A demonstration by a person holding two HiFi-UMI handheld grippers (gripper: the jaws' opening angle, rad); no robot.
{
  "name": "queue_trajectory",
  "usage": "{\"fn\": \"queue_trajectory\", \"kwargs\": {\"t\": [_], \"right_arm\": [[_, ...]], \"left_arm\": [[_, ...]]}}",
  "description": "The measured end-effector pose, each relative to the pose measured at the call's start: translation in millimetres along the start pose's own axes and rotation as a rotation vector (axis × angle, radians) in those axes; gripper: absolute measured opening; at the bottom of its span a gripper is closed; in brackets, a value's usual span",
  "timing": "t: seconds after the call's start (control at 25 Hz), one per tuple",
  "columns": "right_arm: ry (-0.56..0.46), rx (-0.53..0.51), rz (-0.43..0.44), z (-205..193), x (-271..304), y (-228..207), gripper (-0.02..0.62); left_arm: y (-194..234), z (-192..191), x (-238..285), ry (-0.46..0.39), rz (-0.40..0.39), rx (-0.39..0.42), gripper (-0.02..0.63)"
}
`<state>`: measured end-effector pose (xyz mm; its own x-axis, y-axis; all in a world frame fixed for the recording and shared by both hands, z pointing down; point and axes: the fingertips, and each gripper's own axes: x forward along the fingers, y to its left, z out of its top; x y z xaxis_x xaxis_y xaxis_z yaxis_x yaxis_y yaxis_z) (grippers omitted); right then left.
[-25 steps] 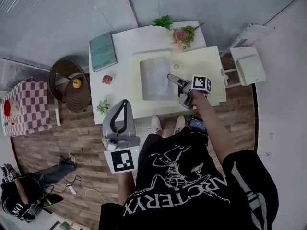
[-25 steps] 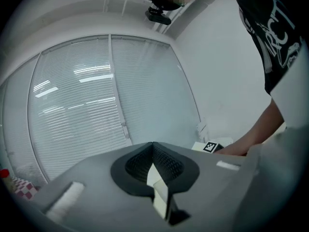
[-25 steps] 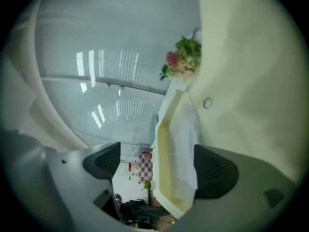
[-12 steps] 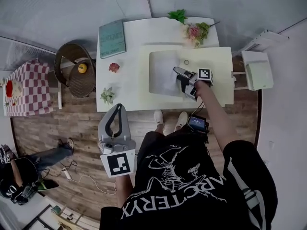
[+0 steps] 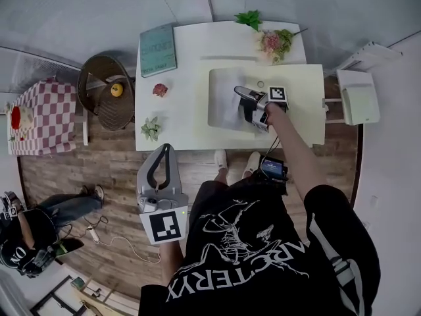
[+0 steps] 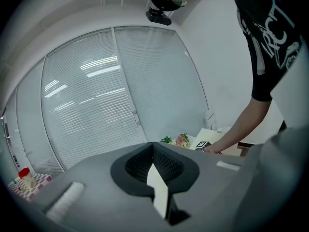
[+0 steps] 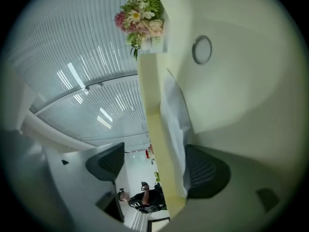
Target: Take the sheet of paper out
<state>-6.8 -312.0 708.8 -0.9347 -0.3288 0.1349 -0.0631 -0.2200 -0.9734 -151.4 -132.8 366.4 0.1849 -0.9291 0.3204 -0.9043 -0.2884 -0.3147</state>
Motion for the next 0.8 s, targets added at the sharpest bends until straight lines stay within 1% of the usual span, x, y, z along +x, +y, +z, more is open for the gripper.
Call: {"fn": "queue_trajectory", "kwargs": {"t": [0.04, 0.16, 0.24, 0.32, 0.44, 0.56, 0.68, 0.8], "right_arm": [[0.009, 0.001, -0.014, 1, 3, -6, 0.398], [0.02, -0.007, -0.095, 0, 8, -19, 0.202], [0.01, -0.011, -0.124, 0, 9, -22, 0.135], [0.012, -0.037, -0.152, 1, 9, -26, 0.057], [0.031, -0.075, -0.159, -2, 8, -24, 0.034], [0.028, -0.113, -0.138, -3, -3, -12, 0.018], [0.007, -0.168, -0.099, -6, -24, 14, 0.014], [-0.016, -0.26, -0.052, -10, -53, 48, 0.014]], "left_arm": [[1, 0, -1, 0.003, 0.002, 0.004, 0.012], [4, -2, -3, 0.016, 0.011, 0.01, 0.012], [7, -3, -5, 0.019, 0.019, 0.008, 0.012], [10, -3, -6, 0.018, 0.028, 0.0, 0.012], [12, -5, -4, 0.01, 0.028, -0.003, 0.011], [8, -2, 6, -0.017, 0.002, -0.004, 0.012], [-2, 8, 20, -0.056, -0.041, -0.006, 0.012], [-17, 20, 36, -0.107, -0.097, -0.004, 0.012]]}}
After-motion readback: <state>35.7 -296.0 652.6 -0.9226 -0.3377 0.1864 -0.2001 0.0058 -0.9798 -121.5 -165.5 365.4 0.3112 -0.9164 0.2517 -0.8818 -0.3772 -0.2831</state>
